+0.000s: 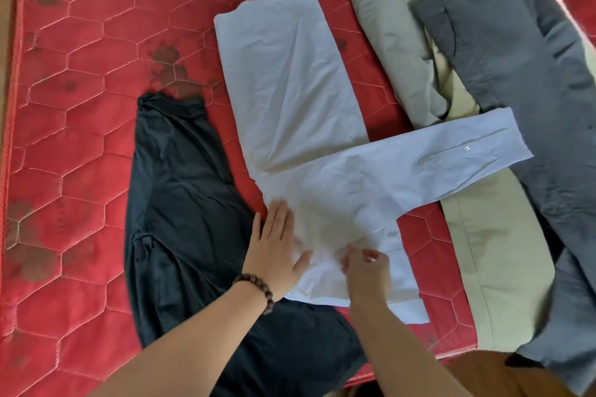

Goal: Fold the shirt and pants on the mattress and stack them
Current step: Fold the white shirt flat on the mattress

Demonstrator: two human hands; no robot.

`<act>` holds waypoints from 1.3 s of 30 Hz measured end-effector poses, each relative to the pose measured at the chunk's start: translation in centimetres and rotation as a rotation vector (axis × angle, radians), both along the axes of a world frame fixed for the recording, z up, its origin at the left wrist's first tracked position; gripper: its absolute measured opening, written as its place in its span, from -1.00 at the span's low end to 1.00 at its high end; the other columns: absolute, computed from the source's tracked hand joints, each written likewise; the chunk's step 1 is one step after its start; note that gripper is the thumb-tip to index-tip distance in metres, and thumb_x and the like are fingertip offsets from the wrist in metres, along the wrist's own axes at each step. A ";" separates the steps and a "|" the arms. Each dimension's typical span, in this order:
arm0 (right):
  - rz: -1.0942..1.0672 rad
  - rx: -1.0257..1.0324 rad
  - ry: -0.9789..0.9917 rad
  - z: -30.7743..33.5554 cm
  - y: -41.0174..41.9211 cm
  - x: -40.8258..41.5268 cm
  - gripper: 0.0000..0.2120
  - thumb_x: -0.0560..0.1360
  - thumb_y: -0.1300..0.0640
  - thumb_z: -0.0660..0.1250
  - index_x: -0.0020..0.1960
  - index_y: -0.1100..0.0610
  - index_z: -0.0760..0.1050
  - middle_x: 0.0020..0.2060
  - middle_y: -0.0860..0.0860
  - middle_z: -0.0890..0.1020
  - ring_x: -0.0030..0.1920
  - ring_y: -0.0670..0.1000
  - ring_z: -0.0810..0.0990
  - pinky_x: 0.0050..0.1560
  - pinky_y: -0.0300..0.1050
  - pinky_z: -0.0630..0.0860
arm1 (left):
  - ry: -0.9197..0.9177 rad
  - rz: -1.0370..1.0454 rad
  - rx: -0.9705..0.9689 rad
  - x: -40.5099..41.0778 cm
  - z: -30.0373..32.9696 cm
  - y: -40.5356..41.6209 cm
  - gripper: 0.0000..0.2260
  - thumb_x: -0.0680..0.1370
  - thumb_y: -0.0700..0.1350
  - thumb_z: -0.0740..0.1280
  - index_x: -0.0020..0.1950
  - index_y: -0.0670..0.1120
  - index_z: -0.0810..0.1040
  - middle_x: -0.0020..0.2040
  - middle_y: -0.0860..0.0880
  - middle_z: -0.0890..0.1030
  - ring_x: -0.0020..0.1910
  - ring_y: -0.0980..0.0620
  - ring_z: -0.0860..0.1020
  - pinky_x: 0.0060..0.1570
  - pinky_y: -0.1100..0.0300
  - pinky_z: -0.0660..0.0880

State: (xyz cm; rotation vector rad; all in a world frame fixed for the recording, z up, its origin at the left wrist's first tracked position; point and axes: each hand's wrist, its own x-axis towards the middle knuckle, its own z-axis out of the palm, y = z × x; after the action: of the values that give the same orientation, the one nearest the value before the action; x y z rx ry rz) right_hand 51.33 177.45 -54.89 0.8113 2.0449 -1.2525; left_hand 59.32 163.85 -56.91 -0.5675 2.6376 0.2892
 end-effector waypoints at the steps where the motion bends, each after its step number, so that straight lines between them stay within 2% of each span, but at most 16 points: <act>1: 0.027 0.073 0.080 0.3 1.0 -1.7 -0.76 0.49 0.09 0.36 0.07 0.16 0.39 -0.20 0.05 0.59 -0.27 0.02 0.55 -0.30 -0.14 0.43 | 0.015 -0.017 -0.007 0.1 0.1 0.7 -0.19 0.50 0.37 -0.23 0.54 -0.20 -0.18 0.55 -0.16 -0.24 0.53 -0.11 -0.26 0.49 -0.10 -0.26; 4: 0.037 0.206 0.269 1.0 3.5 -8.3 -0.81 0.45 0.10 0.37 -0.09 0.13 0.37 -0.30 0.01 0.47 -0.29 0.06 0.44 -0.23 -0.14 0.38 | 0.020 -0.094 0.000 0.0 -0.2 2.7 -0.12 0.47 0.42 -0.16 0.50 -0.23 -0.27 0.52 -0.21 -0.31 0.50 -0.16 -0.34 0.48 -0.09 -0.30; 6: 0.014 0.202 0.306 1.2 4.1 -12.8 -0.81 0.44 0.13 0.38 -0.16 0.12 0.36 -0.37 -0.03 0.43 -0.36 0.03 0.42 -0.22 -0.10 0.39 | 0.000 -0.091 -0.016 0.0 -0.7 3.4 -0.16 0.52 0.34 -0.07 0.51 -0.23 -0.30 0.53 -0.22 -0.30 0.49 -0.17 -0.36 0.48 -0.07 -0.30; 9: -0.102 0.051 0.190 0.9 4.5 -17.5 -0.79 0.47 -0.01 0.41 -0.06 0.11 0.48 -0.27 -0.04 0.53 -0.31 -0.03 0.49 -0.21 -0.16 0.46 | -0.006 -0.036 -0.060 -0.3 -1.4 3.9 -0.29 0.60 0.21 -0.08 0.50 -0.22 -0.31 0.52 -0.20 -0.33 0.47 -0.16 -0.39 0.46 -0.07 -0.34; 13: -0.178 -0.175 0.004 0.2 5.4 -20.0 -0.77 0.44 -0.10 0.44 -0.15 0.03 0.51 -0.12 -0.06 0.61 -0.05 0.01 0.62 0.14 -0.06 0.54 | -0.071 0.022 -0.095 -0.8 -1.4 4.5 -0.32 0.62 0.13 -0.04 0.46 -0.20 -0.40 0.46 -0.18 -0.43 0.42 -0.15 -0.46 0.43 -0.06 -0.39; 16: -0.223 -0.286 -0.091 0.9 5.9 -21.1 -0.79 0.40 -0.03 0.51 -0.13 0.04 0.54 -0.14 -0.03 0.66 -0.15 -0.03 0.65 0.01 -0.12 0.60 | -0.090 0.067 -0.085 -1.4 -1.0 4.8 -0.29 0.60 0.08 0.03 0.44 -0.18 -0.43 0.45 -0.15 -0.46 0.44 -0.15 -0.44 0.45 -0.05 -0.37; 19: -0.123 -0.314 -0.179 1.8 6.1 -22.8 -0.83 0.41 0.02 0.50 -0.12 0.05 0.54 -0.32 -0.06 0.67 -0.31 -0.04 0.63 -0.01 -0.14 0.54 | -0.111 0.115 -0.068 -1.8 -0.6 5.2 -0.25 0.56 -0.12 0.11 0.44 -0.15 -0.46 0.45 -0.13 -0.49 0.45 -0.17 -0.44 0.46 -0.05 -0.36; 20: -0.063 -0.284 -0.189 2.1 6.1 -23.6 -0.84 0.43 0.04 0.47 -0.09 0.05 0.53 -0.32 -0.07 0.66 -0.32 -0.04 0.60 -0.04 -0.15 0.51 | -0.123 0.122 -0.074 -2.0 -0.6 5.3 -0.24 0.54 -0.21 0.11 0.43 -0.14 -0.48 0.44 -0.13 -0.51 0.44 -0.18 -0.46 0.46 -0.06 -0.36; 22: 0.039 -0.177 -0.115 2.5 5.7 -25.6 -0.81 0.48 0.06 0.41 0.06 0.07 0.49 -0.12 -0.05 0.64 -0.20 -0.02 0.59 -0.03 -0.07 0.55 | -0.143 0.125 -0.089 -2.3 -0.6 5.5 -0.23 0.51 -0.34 0.06 0.41 -0.15 -0.52 0.41 -0.14 -0.56 0.42 -0.20 -0.48 0.45 -0.07 -0.36; 24: 0.106 -0.053 0.029 3.0 5.1 -27.4 -0.65 0.51 0.01 0.36 0.23 0.11 0.45 0.02 -0.02 0.58 -0.02 0.04 0.58 0.09 0.01 0.55 | -0.156 0.122 -0.092 -2.3 -0.6 5.7 -0.24 0.47 -0.42 -0.02 0.39 -0.15 -0.55 0.37 -0.15 -0.60 0.40 -0.21 -0.49 0.46 -0.09 -0.35; 26: 0.211 0.178 0.133 3.9 4.3 -28.5 -0.51 0.54 -0.09 0.29 0.35 0.18 0.37 0.06 0.05 0.56 0.09 0.14 0.56 0.09 0.00 0.49 | -0.169 0.127 -0.072 -2.2 -0.5 5.7 -0.25 0.44 -0.46 -0.07 0.39 -0.13 -0.56 0.36 -0.15 -0.61 0.38 -0.22 -0.50 0.45 -0.10 -0.35; 29: 0.354 0.418 0.339 5.0 2.7 -28.9 -0.50 0.62 -0.09 0.13 0.30 0.32 0.35 0.11 0.23 0.57 0.08 0.25 0.57 0.04 0.03 0.48 | -0.192 0.149 -0.049 -2.3 0.0 5.8 -0.24 0.37 -0.49 -0.14 0.39 -0.12 -0.56 0.36 -0.16 -0.59 0.36 -0.21 -0.53 0.43 -0.09 -0.38; 31: 0.400 0.464 0.491 6.2 1.1 -29.0 -0.50 0.64 -0.07 0.09 0.24 0.37 0.39 0.08 0.27 0.58 0.05 0.23 0.57 -0.06 -0.08 0.44 | -0.199 0.164 -0.039 -2.3 0.2 5.8 -0.24 0.33 -0.47 -0.19 0.39 -0.12 -0.55 0.39 -0.17 -0.56 0.37 -0.20 -0.53 0.43 -0.08 -0.38; 34: 0.426 0.076 0.607 8.5 -2.1 -29.3 -0.61 0.63 0.00 0.15 0.26 0.29 0.44 0.04 0.09 0.59 0.05 0.03 0.55 -0.10 -0.25 0.36 | -0.195 0.224 -0.013 -2.1 0.2 5.7 -0.23 0.37 -0.48 -0.12 0.42 -0.10 -0.51 0.46 -0.17 -0.48 0.44 -0.19 -0.45 0.44 -0.07 -0.35; 37: 0.445 -0.377 0.492 11.2 -5.4 -30.2 -0.77 0.60 0.06 0.21 0.19 0.12 0.51 -0.10 -0.13 0.63 -0.12 -0.18 0.63 -0.22 -0.30 0.51 | -0.196 0.251 0.005 -2.7 0.4 5.5 -0.25 0.31 -0.43 -0.21 0.38 -0.12 -0.54 0.49 -0.20 -0.42 0.43 -0.18 -0.45 0.44 -0.07 -0.33; 39: 0.383 -0.551 0.366 11.1 -7.0 -31.2 -0.84 0.60 0.11 0.25 0.15 0.06 0.52 -0.04 -0.10 0.66 -0.10 -0.15 0.67 -0.22 -0.25 0.58 | -0.206 0.271 0.016 -2.7 0.3 5.6 -0.30 0.39 -0.37 -0.15 0.37 -0.14 -0.55 0.49 -0.21 -0.42 0.40 -0.18 -0.48 0.45 -0.07 -0.33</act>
State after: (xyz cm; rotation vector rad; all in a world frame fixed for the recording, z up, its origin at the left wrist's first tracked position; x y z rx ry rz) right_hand 20.10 170.46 -43.74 -0.0669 1.8441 -1.6986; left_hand 56.63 169.47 -56.58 -0.9014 2.3581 0.3146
